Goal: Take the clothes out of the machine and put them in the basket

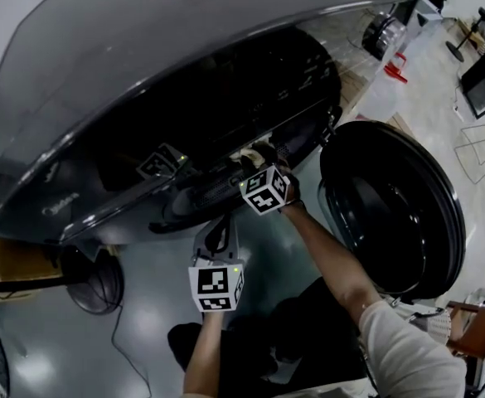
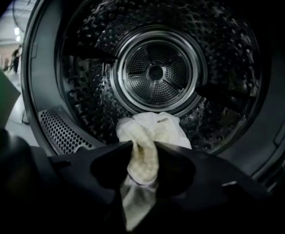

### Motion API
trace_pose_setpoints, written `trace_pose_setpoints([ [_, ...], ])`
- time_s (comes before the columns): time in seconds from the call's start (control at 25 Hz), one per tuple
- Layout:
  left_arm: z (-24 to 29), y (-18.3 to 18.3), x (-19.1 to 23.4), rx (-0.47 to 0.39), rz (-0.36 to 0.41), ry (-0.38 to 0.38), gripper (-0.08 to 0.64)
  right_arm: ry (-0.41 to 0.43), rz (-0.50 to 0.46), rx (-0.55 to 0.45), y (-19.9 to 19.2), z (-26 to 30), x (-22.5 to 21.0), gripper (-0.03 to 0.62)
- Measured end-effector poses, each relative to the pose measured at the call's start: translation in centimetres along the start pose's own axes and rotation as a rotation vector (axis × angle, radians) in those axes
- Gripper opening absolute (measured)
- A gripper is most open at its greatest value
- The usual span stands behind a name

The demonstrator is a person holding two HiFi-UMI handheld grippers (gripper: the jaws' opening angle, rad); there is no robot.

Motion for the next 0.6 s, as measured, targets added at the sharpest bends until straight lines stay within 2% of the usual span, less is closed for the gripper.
trace_pose_setpoints([
  [0.08, -0.5, 0.2, -0.2, 0.01, -0.001, 0.0, 0.017, 0.011, -0.059, 0.021, -0.1, -0.2, 0.8, 0.072],
  [0.12, -1.0, 0.3, -0.3, 0.019, -0.002, 0.001, 0.017, 0.018, -0.06, 0.031, -0.1, -0.4, 1.0, 0.064],
  [0.24, -2.9, 0.8, -0.2, 0.057, -0.01, 0.011, 0.017, 0.046, -0.009, 0.046, 0.9, -1.8, 1.3, 0.054],
  [0.36, -4.9, 2.0, -0.2, 0.094, -0.027, 0.026, 0.017, 0.053, -0.003, 0.034, 2.5, -4.3, 1.9, 0.054],
  [0.6, -8.2, 8.3, -1.5, 0.112, -0.039, 0.038, 0.017, 0.065, 0.034, 0.031, 7.2, -10.6, 1.8, 0.052],
])
Point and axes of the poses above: the fingertips, and each gripper's own axes: z forward along the fingers, x to its left, y out of its top, the point moved 1 cm from there along -z, backward along the fingers, and after that the axes turned 9 degrees about -x, right-handed, at the moved point
